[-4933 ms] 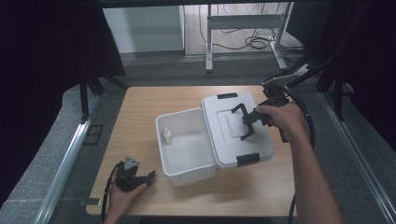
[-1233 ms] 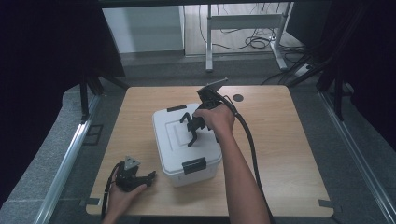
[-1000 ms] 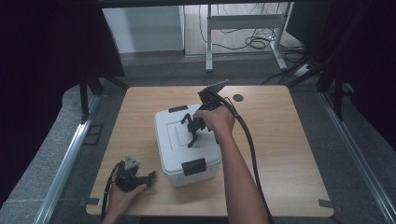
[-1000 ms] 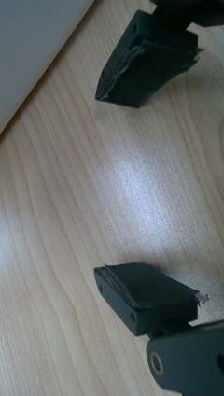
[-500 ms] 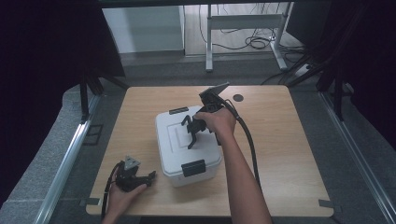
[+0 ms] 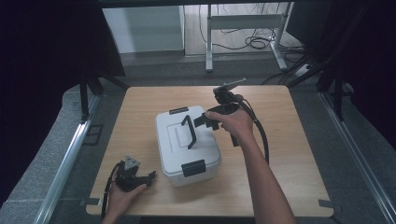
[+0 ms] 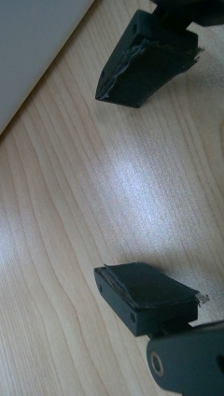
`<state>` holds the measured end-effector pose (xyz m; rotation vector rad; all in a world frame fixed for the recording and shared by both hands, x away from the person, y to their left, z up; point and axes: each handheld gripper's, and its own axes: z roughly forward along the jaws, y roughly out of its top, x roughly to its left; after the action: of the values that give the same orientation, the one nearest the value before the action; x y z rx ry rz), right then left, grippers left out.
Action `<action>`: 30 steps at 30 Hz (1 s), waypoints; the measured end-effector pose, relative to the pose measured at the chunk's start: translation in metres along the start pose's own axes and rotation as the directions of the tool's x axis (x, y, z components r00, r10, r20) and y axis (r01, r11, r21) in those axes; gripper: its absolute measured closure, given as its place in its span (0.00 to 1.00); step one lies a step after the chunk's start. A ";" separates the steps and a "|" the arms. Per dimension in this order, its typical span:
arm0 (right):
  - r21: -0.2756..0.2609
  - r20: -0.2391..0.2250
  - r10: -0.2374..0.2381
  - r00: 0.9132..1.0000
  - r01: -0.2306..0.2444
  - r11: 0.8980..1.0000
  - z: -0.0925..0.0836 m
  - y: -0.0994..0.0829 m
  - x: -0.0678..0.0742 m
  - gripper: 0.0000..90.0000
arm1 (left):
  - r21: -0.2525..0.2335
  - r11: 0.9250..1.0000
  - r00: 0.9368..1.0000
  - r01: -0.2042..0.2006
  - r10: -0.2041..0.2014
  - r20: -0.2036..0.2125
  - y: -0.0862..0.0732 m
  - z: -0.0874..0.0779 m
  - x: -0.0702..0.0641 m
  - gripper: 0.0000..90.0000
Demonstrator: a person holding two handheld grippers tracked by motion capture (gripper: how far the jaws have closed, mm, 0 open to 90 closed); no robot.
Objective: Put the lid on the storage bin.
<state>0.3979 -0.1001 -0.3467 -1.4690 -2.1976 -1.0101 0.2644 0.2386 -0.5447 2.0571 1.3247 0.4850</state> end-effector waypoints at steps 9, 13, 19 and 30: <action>-0.037 -0.033 -0.052 0.998 0.051 0.998 -0.019 -0.023 -0.023 0.42 | -0.002 1.000 1.000 0.002 -0.002 -0.001 0.000 0.000 0.000 0.15; -0.055 -0.044 -0.048 0.998 0.045 0.997 -0.026 -0.033 -0.037 0.42 | -0.002 1.000 1.000 0.003 -0.003 -0.001 0.000 0.000 0.000 0.15; -0.083 -0.059 -0.043 0.997 0.039 0.996 -0.037 -0.055 -0.060 0.40 | -0.004 1.000 1.000 0.004 -0.004 -0.002 0.000 0.000 0.000 0.15; -0.171 -0.056 0.014 0.998 -0.023 0.985 -0.060 -0.105 -0.117 0.39 | -0.002 1.000 1.000 0.003 -0.003 -0.003 0.000 0.000 0.000 0.15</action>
<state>0.3458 -0.2446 -0.4150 -1.5112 -2.0996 -1.2463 0.2639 0.2383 -0.5450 2.0531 1.3283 0.4875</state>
